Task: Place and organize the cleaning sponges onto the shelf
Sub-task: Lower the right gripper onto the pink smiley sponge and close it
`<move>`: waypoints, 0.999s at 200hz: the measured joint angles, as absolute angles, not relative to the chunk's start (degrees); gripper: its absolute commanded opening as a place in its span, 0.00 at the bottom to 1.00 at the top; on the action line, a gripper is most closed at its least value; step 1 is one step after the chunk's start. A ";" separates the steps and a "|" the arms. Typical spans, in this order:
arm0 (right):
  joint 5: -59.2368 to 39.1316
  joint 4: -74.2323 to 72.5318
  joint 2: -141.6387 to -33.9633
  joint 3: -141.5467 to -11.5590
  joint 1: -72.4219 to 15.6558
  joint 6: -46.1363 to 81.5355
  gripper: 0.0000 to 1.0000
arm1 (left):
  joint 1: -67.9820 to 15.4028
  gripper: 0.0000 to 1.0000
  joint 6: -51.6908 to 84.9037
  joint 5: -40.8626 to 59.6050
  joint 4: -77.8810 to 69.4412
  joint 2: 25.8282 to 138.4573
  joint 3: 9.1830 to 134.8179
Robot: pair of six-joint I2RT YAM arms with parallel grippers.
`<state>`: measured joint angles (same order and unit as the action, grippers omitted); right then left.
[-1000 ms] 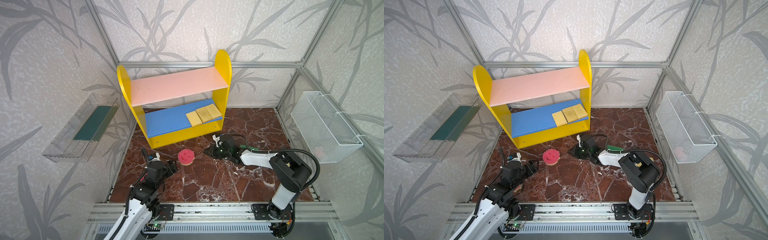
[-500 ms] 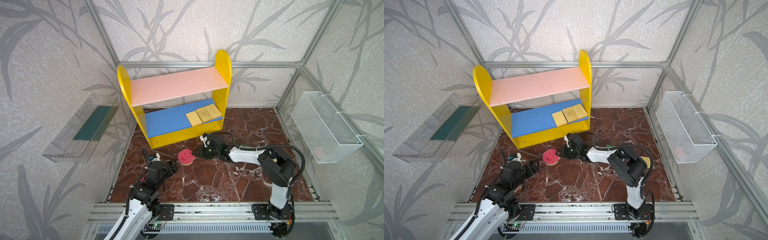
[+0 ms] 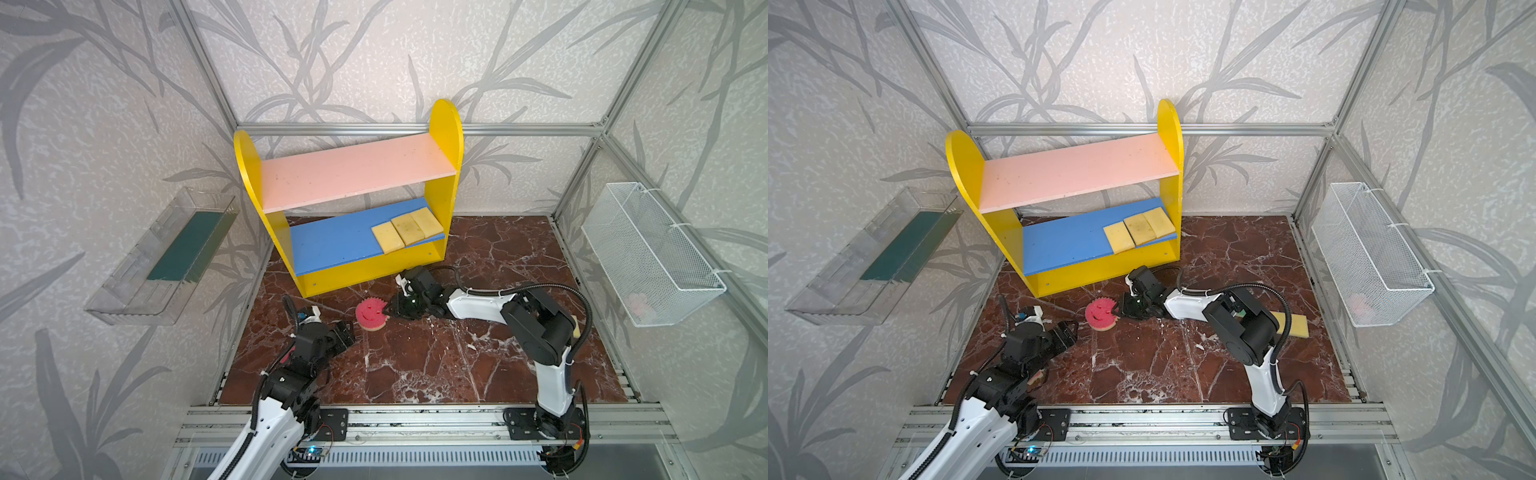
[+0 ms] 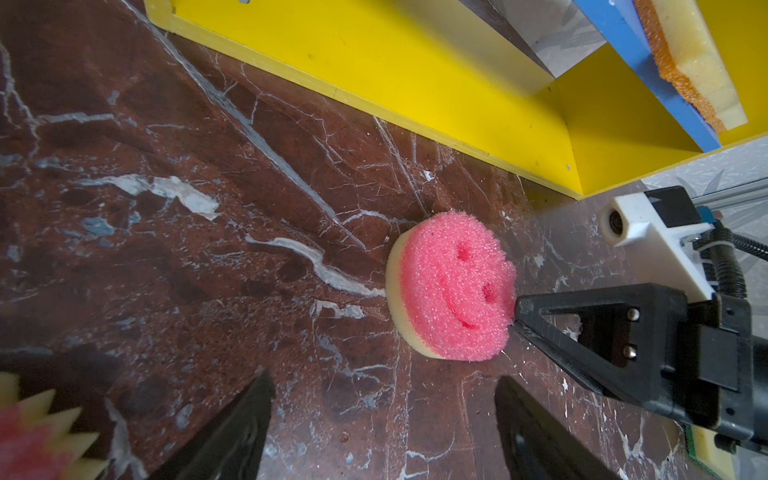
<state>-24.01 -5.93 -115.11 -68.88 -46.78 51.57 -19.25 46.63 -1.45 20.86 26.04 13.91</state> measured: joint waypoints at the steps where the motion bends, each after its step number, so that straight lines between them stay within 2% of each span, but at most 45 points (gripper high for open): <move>1: -24.01 -5.91 -115.13 -68.93 -46.78 51.55 0.38 | -19.25 0.85 46.63 -1.43 20.86 26.04 13.91; 72: -22.52 -4.64 -116.20 -69.73 -46.83 49.82 0.34 | -19.20 0.85 46.63 -1.43 20.78 25.89 13.87; 99: -22.28 -4.51 -116.44 -70.48 -46.83 49.28 0.27 | -19.20 0.85 46.65 -1.43 20.80 25.80 13.87; 119: -22.09 -4.58 -116.46 -70.59 -46.83 48.93 0.17 | -19.20 0.85 46.65 -1.43 20.86 25.80 13.87; 200: -21.21 -8.51 -115.85 -68.34 -46.65 50.35 0.06 | -19.05 0.85 46.65 -1.43 21.06 25.80 13.87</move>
